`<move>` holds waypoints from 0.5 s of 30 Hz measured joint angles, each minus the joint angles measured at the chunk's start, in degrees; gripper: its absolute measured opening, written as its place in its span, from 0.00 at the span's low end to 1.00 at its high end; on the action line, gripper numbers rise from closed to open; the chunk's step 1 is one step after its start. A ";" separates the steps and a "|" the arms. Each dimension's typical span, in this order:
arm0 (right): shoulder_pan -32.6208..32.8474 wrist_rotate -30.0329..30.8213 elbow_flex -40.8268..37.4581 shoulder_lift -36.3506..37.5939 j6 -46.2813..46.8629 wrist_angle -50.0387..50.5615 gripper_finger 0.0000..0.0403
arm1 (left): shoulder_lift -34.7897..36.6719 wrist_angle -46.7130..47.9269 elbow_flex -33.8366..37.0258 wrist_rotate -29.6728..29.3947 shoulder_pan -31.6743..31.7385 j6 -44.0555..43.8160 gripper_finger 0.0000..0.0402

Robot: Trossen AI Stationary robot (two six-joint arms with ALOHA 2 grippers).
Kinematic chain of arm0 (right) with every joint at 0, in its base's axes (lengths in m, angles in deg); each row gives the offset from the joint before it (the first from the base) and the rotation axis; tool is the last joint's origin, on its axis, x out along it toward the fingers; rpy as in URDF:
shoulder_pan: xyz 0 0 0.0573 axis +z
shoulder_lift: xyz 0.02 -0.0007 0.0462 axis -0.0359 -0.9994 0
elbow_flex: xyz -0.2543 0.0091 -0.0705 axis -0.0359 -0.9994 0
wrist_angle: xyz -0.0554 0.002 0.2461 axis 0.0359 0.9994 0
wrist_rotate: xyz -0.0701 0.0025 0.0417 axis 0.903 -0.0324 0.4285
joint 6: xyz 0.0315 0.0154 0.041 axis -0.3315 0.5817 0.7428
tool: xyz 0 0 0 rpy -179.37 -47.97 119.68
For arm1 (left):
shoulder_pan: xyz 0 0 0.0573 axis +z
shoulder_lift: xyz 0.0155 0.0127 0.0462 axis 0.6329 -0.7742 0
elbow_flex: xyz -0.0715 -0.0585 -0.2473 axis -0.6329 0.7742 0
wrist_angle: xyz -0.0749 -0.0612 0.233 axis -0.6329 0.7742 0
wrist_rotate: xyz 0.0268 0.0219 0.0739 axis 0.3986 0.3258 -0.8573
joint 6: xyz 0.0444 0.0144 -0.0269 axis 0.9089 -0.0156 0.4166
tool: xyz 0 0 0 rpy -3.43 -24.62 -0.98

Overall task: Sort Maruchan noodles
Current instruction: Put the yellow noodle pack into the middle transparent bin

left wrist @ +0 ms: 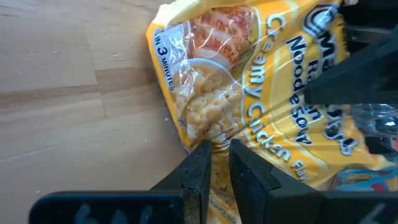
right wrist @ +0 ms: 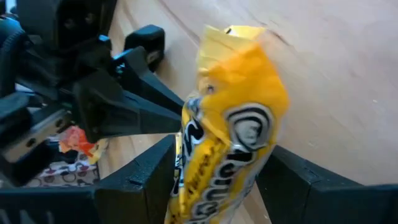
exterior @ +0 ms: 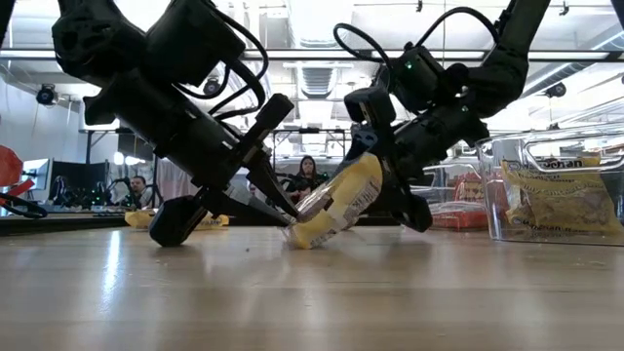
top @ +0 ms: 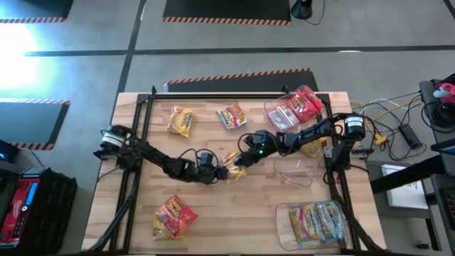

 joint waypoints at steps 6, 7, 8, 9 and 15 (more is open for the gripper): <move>-0.03 -0.61 0.55 0.00 0.55 0.15 0.42 | 0.06 -0.75 0.09 -0.04 0.00 1.27 0.10; -0.04 -0.69 0.57 0.00 0.57 0.18 0.42 | 0.23 -0.81 0.11 -0.04 0.00 1.62 0.10; -0.04 -0.84 0.59 0.00 0.62 0.20 0.41 | 0.44 -0.89 0.14 -0.04 0.00 1.98 0.10; -0.04 -0.98 0.59 0.00 0.70 0.24 0.41 | 0.79 -0.93 0.21 -0.04 0.00 2.32 0.10; -0.07 -1.25 0.63 0.02 0.92 0.57 0.37 | 4.13 0.56 0.54 -1.41 0.03 6.90 0.10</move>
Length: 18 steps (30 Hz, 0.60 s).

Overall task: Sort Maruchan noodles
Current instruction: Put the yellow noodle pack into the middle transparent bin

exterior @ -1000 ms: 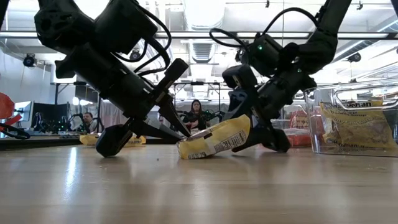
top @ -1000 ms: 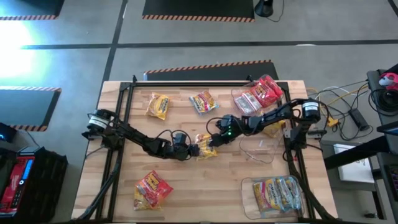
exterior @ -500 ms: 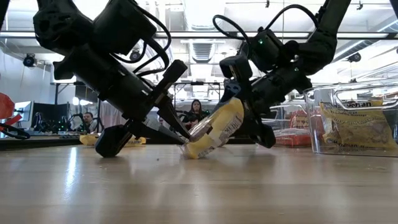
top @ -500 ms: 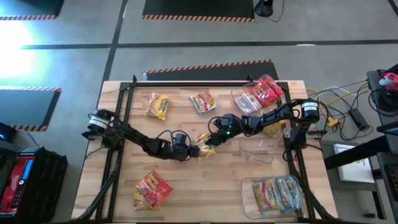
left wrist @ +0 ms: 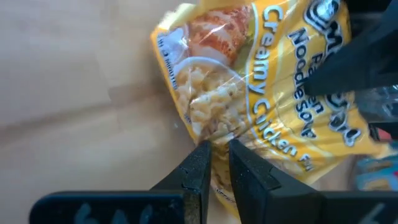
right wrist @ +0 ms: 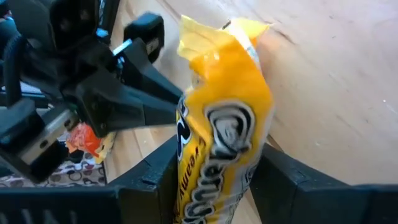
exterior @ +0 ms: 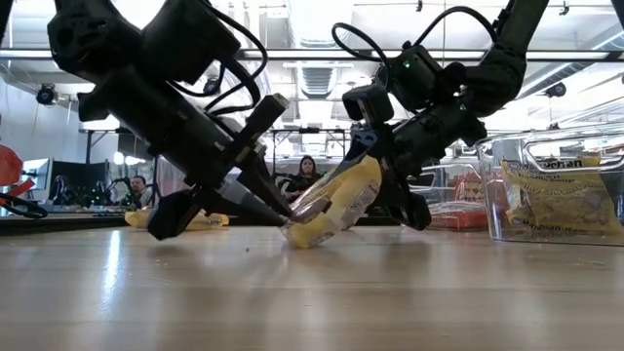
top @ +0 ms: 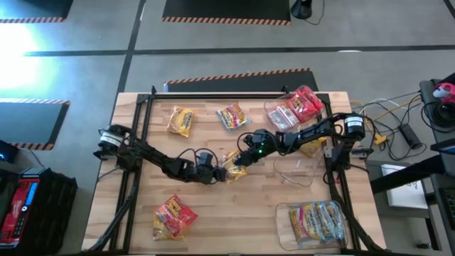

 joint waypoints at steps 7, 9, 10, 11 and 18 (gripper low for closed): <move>0.04 -0.86 0.00 0.11 -1.14 -0.07 0.32 | 3.31 0.49 0.20 -1.52 0.08 2.86 0.10; 0.04 -0.88 0.00 0.15 -1.33 -0.15 0.30 | 3.99 0.31 0.30 -1.67 0.06 3.54 0.10; 0.04 -0.88 0.00 0.15 -1.47 -0.19 0.29 | 4.18 0.24 0.35 -1.82 0.08 3.93 0.10; 0.04 -0.87 0.00 0.15 -1.55 -0.20 0.29 | 4.28 -0.06 0.38 -1.92 0.08 4.18 0.10; -0.17 -0.85 0.00 0.16 -1.59 -0.14 0.29 | 4.77 -0.99 0.47 -1.43 0.06 4.68 0.10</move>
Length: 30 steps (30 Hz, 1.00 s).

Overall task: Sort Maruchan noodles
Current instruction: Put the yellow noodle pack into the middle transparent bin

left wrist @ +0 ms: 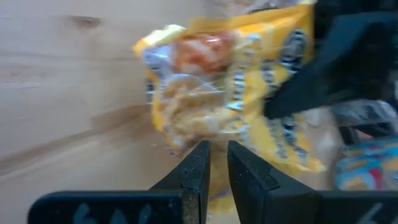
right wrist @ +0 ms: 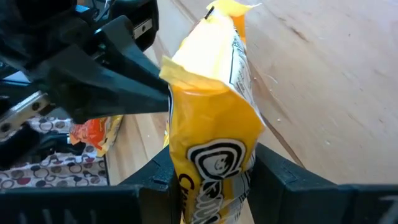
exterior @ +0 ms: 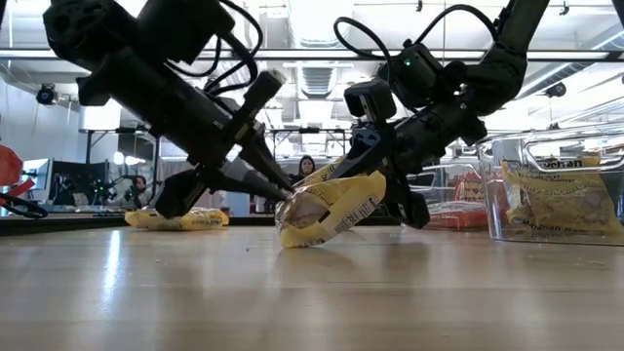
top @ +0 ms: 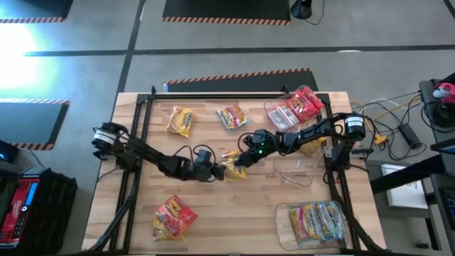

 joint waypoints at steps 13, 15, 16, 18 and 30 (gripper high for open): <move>-6.08 -9.53 0.00 4.48 -1.83 4.58 0.29 | 8.62 2.12 0.26 0.36 0.00 7.82 0.10; -7.02 -11.01 0.00 6.48 -2.74 6.93 0.29 | 8.93 3.50 0.26 0.36 0.00 7.95 0.10; -7.48 -11.42 0.00 7.66 -3.32 8.58 0.29 | 8.93 3.98 0.26 0.38 -0.04 7.92 0.10; -8.36 -11.59 0.00 10.27 -5.07 12.20 0.29 | 8.82 4.80 0.28 0.40 -0.04 7.77 0.10; -14.58 -11.14 0.00 25.23 -11.66 27.07 0.29 | 7.07 4.85 0.28 0.42 0.02 7.69 0.10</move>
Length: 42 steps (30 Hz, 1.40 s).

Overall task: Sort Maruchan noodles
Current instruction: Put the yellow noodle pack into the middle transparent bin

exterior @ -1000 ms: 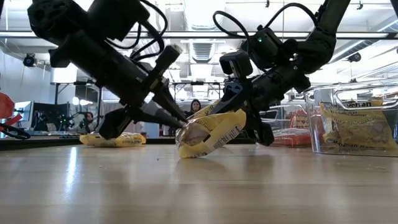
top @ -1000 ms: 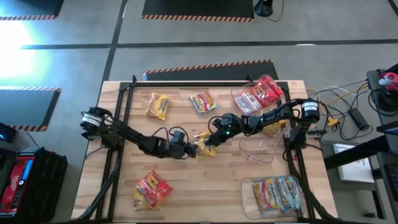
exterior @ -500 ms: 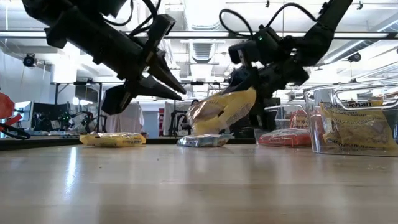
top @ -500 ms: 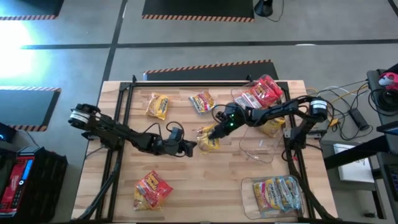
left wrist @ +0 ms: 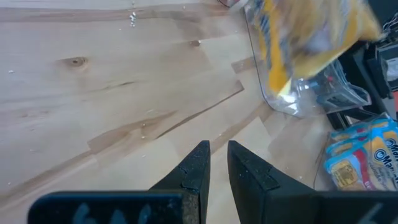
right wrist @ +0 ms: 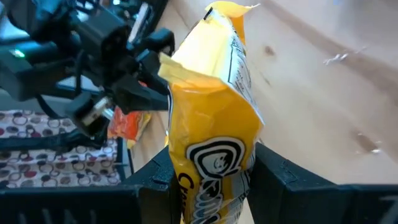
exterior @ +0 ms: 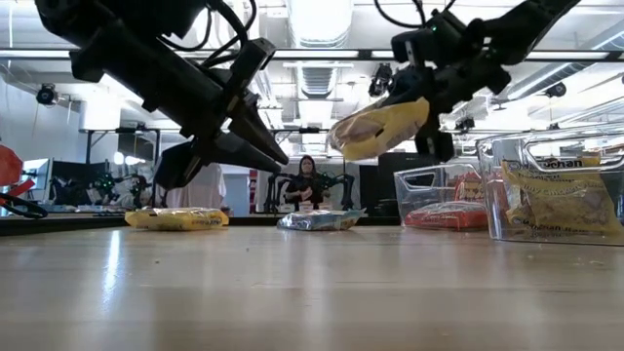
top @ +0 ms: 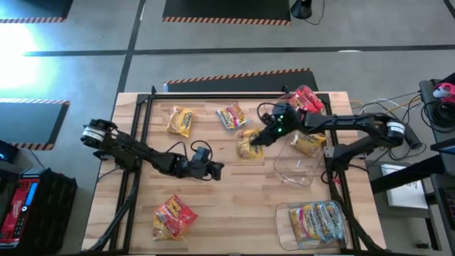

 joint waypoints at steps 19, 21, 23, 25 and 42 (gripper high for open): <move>-2.11 -0.89 13.39 3.27 -21.61 7.92 0.29 | -0.82 0.18 -0.02 -2.86 0.77 0.28 0.10; -2.15 -0.97 18.21 3.26 -29.00 16.53 0.29 | -0.82 0.19 0.00 -3.19 0.78 0.37 0.10; -2.13 0.47 23.07 3.26 -35.95 25.29 0.29 | -0.82 0.19 -0.02 -4.15 0.81 1.32 0.10; -2.09 4.42 27.72 3.20 -39.07 34.18 0.29 | -0.82 0.19 -0.02 -4.37 0.91 2.52 0.10; -2.31 16.83 35.97 3.45 -38.04 91.79 0.29 | -0.82 0.19 -0.04 -2.54 3.20 2.59 0.10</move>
